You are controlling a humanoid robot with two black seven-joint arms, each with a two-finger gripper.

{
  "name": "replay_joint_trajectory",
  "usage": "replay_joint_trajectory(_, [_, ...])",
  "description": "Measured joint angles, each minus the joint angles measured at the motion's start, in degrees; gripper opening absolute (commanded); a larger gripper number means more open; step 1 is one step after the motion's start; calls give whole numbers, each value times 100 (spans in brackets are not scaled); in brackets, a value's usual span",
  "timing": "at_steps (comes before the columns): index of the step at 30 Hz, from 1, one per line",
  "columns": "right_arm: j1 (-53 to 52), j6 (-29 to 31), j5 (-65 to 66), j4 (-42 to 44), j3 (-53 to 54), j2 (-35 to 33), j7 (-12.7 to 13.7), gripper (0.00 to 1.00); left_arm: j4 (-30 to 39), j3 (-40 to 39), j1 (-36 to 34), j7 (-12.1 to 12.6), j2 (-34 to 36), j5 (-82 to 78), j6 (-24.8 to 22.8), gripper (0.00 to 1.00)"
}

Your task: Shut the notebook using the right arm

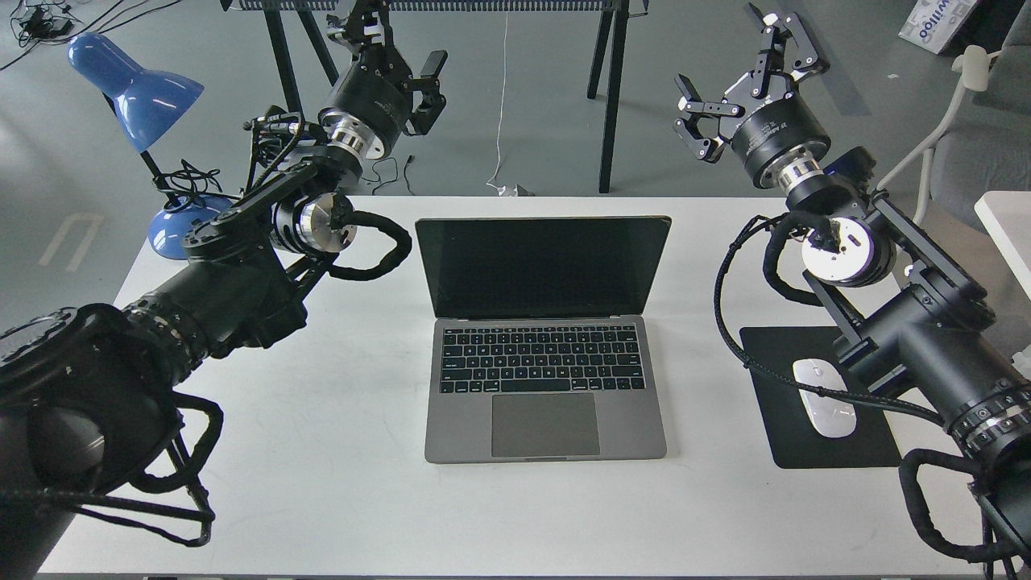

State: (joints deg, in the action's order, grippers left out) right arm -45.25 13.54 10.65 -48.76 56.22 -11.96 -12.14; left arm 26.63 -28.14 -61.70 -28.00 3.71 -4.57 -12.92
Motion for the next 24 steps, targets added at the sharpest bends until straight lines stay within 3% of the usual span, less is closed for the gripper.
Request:
replay_joint_trajectory(19, [-259,87,48,81,-218,-46,22,100,0,10,0,0,-3,-8,34,100])
replay_joint_trajectory(24, [-913,121,239,600,-1044,-53,28,100,0,10,0,0,-3,-8,26,100])
